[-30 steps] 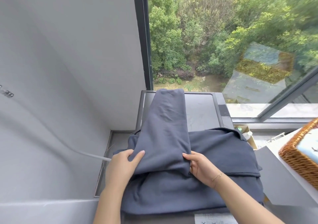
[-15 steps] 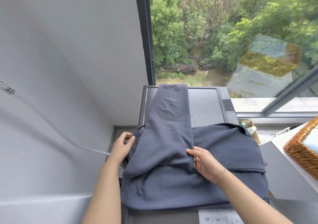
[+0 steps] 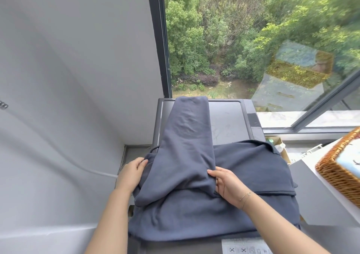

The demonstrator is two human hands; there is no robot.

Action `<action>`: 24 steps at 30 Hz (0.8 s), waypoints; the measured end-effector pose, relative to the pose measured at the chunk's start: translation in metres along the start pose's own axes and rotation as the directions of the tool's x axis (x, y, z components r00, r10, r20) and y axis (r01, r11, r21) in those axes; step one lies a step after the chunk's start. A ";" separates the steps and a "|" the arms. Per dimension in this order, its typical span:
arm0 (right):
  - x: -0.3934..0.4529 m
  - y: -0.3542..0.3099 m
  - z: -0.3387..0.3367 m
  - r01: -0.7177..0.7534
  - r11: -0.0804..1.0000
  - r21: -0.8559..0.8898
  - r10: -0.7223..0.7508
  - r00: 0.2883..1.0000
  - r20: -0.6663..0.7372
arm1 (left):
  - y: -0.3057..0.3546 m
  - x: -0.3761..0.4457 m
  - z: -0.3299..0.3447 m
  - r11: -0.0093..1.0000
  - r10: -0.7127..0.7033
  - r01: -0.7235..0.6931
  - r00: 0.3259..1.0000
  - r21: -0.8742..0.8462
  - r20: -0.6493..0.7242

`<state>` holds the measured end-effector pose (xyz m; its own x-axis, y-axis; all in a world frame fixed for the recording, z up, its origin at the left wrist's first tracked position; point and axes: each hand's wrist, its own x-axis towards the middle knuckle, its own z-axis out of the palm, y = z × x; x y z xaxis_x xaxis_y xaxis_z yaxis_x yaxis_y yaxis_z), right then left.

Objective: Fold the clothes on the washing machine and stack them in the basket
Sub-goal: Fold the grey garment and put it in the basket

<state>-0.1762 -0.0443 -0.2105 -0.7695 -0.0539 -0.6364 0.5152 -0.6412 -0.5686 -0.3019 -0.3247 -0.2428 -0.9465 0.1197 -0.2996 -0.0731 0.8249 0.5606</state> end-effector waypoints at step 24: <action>-0.007 -0.003 0.001 -0.005 1.000 0.012 0.004 1.000 0.030 | 0.070 -0.028 0.053 0.860 0.395 -0.379 0.918 0.341 0.024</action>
<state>-0.1730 -0.0425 -0.2036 -0.7781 -0.0794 -0.6231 0.5142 -0.6502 -0.5592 -0.2642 -0.2409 -0.2359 -0.8905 0.4493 -0.0722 0.4032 0.8525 0.3328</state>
